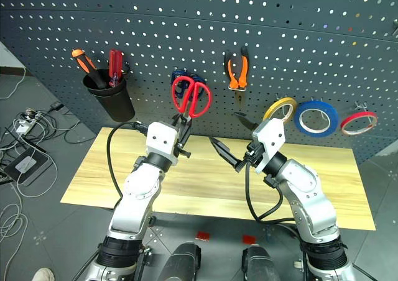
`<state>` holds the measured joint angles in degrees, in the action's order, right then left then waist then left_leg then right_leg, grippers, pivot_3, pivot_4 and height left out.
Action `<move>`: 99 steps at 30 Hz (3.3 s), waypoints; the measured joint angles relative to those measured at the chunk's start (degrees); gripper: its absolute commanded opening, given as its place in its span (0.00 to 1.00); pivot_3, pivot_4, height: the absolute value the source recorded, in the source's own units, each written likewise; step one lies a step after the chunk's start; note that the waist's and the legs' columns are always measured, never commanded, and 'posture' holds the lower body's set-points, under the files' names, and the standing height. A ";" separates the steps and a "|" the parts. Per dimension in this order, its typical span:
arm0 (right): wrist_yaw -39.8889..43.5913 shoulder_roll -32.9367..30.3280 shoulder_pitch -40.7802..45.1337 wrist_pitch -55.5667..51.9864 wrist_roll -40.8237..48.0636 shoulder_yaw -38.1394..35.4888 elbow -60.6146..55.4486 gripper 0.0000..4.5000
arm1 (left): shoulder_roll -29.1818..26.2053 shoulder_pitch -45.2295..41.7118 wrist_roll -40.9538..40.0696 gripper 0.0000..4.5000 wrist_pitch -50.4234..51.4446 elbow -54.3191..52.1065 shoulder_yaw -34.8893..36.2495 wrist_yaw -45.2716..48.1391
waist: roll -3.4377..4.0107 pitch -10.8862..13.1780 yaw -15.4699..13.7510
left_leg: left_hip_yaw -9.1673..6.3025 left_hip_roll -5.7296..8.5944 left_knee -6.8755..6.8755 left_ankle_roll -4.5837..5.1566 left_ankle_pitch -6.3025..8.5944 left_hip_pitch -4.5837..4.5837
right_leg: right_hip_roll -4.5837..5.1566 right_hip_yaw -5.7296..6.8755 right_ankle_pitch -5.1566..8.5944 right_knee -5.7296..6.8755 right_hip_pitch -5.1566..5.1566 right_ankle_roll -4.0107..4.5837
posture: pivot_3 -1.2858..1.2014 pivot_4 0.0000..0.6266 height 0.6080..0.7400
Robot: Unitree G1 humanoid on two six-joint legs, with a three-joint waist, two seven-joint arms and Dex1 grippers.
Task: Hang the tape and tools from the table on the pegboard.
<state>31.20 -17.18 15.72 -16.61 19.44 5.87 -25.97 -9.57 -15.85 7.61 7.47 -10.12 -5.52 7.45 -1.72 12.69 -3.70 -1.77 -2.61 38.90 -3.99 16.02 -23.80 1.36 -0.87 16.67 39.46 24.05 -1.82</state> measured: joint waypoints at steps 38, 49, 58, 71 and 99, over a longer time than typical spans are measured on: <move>7.47 -5.71 -2.08 -5.61 0.12 7.71 -1.29 1.00 | -7.60 12.31 -1.19 0.99 32.64 -3.00 15.23 -0.58 | 0.28 2.62 1.01 | -0.32 0.00 -0.14 0.54 0.31 0.86 | -0.05 0.03 0.05 -0.24 -0.93 0.06 | 0.57 0.59 1.00; 7.63 -1.41 3.47 -14.82 2.98 11.26 -0.59 1.00 | -20.85 1.27 -7.28 0.99 33.54 11.78 19.14 10.34 | 0.35 8.94 0.96 | -0.60 -0.01 -0.06 0.53 0.30 0.78 | -0.07 -0.02 0.07 0.15 -0.65 0.08 | 0.58 0.78 1.00; 6.12 -0.27 4.92 -18.97 4.38 11.13 -0.95 1.00 | -22.84 -6.62 -9.45 0.99 31.83 20.93 14.66 16.48 | 0.30 11.80 1.01 | -0.57 -0.05 0.10 0.40 0.22 0.05 | -0.10 -0.03 0.09 0.56 0.23 0.11 | 0.57 0.83 1.00; 3.69 1.46 5.62 -20.17 4.56 10.45 -0.94 1.00 | -24.41 -8.73 -9.23 0.28 29.33 23.99 12.52 17.11 | 0.33 12.36 1.65 | -0.57 -0.06 0.05 0.37 0.21 -0.01 | -0.10 -0.01 0.10 0.51 0.30 0.10 | 0.57 0.80 1.00; 0.48 3.61 3.86 -18.35 11.43 -1.06 -2.48 1.00 | -11.47 -5.62 2.52 0.12 35.14 -16.61 4.48 -1.90 | -0.18 9.42 0.86 | -0.77 -0.09 -0.10 -0.60 -0.33 -0.53 | 0.02 0.63 0.08 0.23 0.39 0.10 | 0.59 0.39 1.00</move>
<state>31.68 -13.57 19.58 -34.96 30.87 4.80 -28.45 -21.04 -21.47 10.13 42.61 -26.73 -1.04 5.55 -1.89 22.11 -2.84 -2.54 -2.70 38.80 -4.59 15.69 -24.34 1.39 -0.24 16.76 39.70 24.44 -1.72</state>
